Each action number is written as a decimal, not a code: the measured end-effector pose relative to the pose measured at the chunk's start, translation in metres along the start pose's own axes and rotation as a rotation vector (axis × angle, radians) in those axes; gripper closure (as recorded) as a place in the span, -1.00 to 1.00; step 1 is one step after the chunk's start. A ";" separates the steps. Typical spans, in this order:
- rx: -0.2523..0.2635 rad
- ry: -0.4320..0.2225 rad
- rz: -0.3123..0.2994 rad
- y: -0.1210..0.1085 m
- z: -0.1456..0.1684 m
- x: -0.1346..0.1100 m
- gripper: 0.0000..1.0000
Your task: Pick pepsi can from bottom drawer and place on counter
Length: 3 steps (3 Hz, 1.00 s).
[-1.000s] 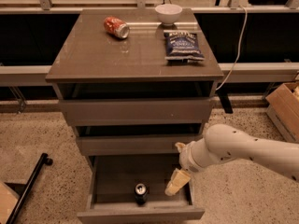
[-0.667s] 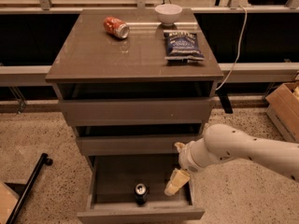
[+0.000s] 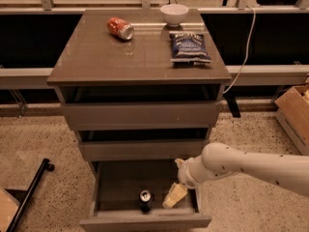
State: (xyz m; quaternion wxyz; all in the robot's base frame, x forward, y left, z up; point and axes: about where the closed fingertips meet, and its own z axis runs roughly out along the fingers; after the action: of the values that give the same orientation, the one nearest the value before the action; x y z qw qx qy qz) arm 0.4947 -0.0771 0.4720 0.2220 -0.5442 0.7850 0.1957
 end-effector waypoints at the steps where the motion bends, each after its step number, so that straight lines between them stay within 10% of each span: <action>1: -0.020 -0.010 0.047 -0.005 0.052 0.029 -1.00; 2: -0.047 -0.032 0.130 -0.017 0.117 0.065 -1.00; 3: -0.047 -0.032 0.130 -0.017 0.117 0.065 -1.00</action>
Offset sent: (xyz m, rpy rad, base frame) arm 0.0314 0.0067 -0.1872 0.0894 0.1207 -0.1361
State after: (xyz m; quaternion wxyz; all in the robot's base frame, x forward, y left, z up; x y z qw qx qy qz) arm 0.5067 -0.0679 0.3376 0.2086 -0.4941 0.8101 0.2370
